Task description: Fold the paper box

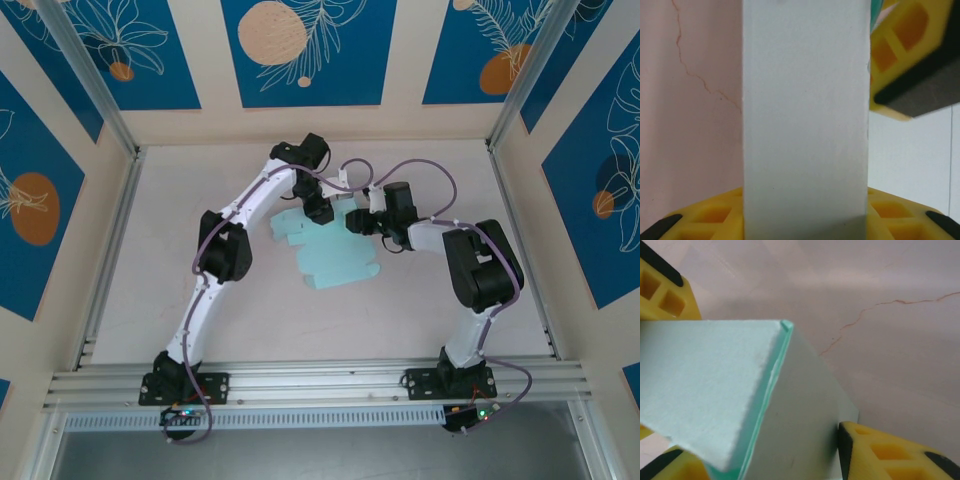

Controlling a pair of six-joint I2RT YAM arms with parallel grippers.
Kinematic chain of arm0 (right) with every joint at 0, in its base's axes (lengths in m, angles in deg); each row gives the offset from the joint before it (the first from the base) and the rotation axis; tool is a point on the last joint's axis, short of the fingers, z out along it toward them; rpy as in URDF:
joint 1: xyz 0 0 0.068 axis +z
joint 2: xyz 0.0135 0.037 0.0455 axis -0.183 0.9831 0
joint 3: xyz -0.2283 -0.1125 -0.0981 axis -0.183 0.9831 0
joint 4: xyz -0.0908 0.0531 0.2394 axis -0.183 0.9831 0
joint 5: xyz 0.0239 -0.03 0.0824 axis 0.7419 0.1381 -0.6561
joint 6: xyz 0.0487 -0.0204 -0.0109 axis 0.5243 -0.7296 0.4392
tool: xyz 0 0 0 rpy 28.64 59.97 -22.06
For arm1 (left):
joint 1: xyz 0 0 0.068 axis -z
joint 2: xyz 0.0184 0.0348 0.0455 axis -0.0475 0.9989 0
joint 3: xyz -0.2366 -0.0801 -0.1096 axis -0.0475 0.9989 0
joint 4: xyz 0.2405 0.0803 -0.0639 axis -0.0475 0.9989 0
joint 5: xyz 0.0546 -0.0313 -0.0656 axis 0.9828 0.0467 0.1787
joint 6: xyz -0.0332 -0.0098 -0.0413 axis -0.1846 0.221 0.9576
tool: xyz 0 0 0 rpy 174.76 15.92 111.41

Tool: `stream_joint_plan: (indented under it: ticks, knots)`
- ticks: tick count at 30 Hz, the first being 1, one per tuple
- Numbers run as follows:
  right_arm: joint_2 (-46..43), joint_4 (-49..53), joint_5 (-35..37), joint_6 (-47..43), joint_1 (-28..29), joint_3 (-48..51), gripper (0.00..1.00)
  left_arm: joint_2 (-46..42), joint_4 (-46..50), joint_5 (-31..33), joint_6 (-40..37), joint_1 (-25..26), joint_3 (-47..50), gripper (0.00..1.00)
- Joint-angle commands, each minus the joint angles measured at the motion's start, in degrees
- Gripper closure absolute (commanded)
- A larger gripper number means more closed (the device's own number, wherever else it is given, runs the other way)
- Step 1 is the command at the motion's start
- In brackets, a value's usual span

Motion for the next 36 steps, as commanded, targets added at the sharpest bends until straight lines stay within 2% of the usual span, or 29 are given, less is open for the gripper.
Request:
stream_joint_plan:
  ticks: [1, 9, 18, 20, 23, 32, 34, 36]
  knots:
    - [0.34, -3.25, -0.83, -0.44, 1.11, -1.39, 0.62, -1.03, 3.80, -5.16, -2.79, 2.39, 0.84, 0.57]
    - [-1.29, -2.99, 3.46, -0.75, 2.42, -0.39, 0.73, -1.33, 3.27, -4.29, -2.12, 2.64, 0.75, 0.57]
    - [-1.82, -3.62, 4.91, 0.62, 2.33, -0.77, 0.77, -1.35, 3.57, -4.39, -2.33, 2.95, 0.75, 0.55]
    - [-1.72, -3.17, 4.67, 0.54, 2.38, -1.24, 0.78, -1.34, 3.63, -4.45, -2.09, 3.00, 0.75, 0.52]
    - [-2.06, -2.28, 4.90, -0.55, 2.39, -1.27, 0.79, -1.76, 2.92, -3.48, -1.37, 2.99, 0.79, 0.42]
    - [-5.01, 4.01, 10.83, -5.38, 3.80, -1.15, 0.83, -6.67, -6.71, 3.18, 4.91, 2.80, 0.75, 0.30]
    - [-5.73, 5.66, 12.78, -6.22, 4.19, -1.51, 0.84, -8.32, -7.89, 4.59, 6.09, 2.65, 0.82, 0.19]
    - [-6.57, 7.05, 15.42, -7.25, 4.87, -1.75, 0.84, -10.30, -8.41, 5.20, 6.79, 2.64, 0.75, 0.16]
